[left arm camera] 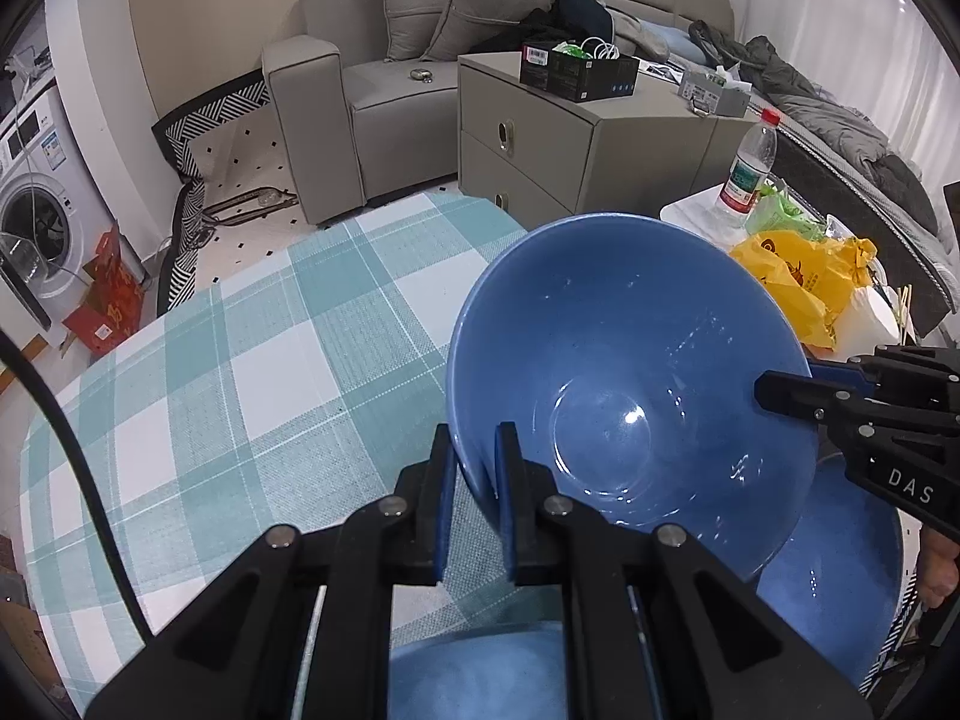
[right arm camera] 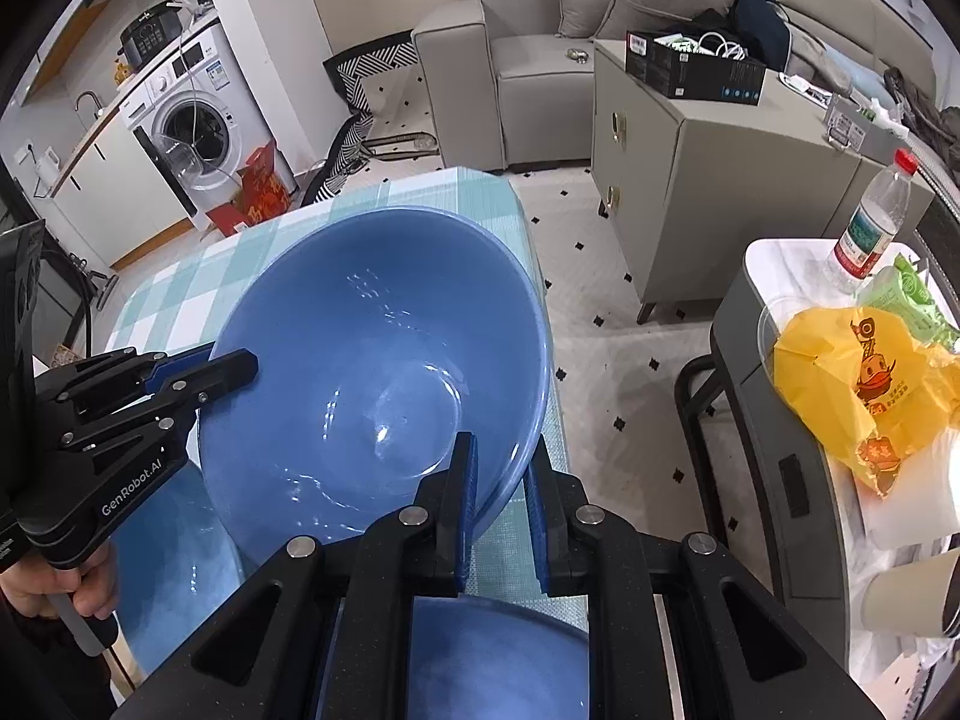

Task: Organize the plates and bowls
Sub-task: 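Lift the blue bowl with both grippers and carry it toward another blue bowl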

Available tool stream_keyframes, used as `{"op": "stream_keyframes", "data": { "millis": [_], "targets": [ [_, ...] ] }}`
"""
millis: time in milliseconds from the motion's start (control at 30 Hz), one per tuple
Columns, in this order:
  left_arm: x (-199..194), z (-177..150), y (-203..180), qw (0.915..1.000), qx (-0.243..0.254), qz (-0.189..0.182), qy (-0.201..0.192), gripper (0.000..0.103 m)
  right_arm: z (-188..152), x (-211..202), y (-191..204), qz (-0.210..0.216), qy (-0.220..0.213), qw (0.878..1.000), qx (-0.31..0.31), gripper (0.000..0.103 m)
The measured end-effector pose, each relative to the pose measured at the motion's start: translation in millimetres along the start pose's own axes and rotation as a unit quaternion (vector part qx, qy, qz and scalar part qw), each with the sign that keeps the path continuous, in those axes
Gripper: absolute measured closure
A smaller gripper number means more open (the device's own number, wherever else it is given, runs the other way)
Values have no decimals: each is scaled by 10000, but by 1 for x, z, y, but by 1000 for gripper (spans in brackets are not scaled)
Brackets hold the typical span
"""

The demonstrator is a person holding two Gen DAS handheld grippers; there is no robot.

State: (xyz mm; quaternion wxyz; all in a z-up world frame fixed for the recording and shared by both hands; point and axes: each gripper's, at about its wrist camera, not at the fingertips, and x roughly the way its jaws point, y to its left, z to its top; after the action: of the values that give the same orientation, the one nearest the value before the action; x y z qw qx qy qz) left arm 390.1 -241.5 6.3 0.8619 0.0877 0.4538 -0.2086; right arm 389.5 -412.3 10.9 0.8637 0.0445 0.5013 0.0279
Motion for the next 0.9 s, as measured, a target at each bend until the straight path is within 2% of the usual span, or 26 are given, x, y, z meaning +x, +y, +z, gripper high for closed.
{"op": "stream_keyframes", "data": {
  "millis": [900],
  "targets": [
    [-81,-8,4,9979,-29,121,-643,93,-8,-88,41,-61,-659,9973,-331,88]
  ]
}}
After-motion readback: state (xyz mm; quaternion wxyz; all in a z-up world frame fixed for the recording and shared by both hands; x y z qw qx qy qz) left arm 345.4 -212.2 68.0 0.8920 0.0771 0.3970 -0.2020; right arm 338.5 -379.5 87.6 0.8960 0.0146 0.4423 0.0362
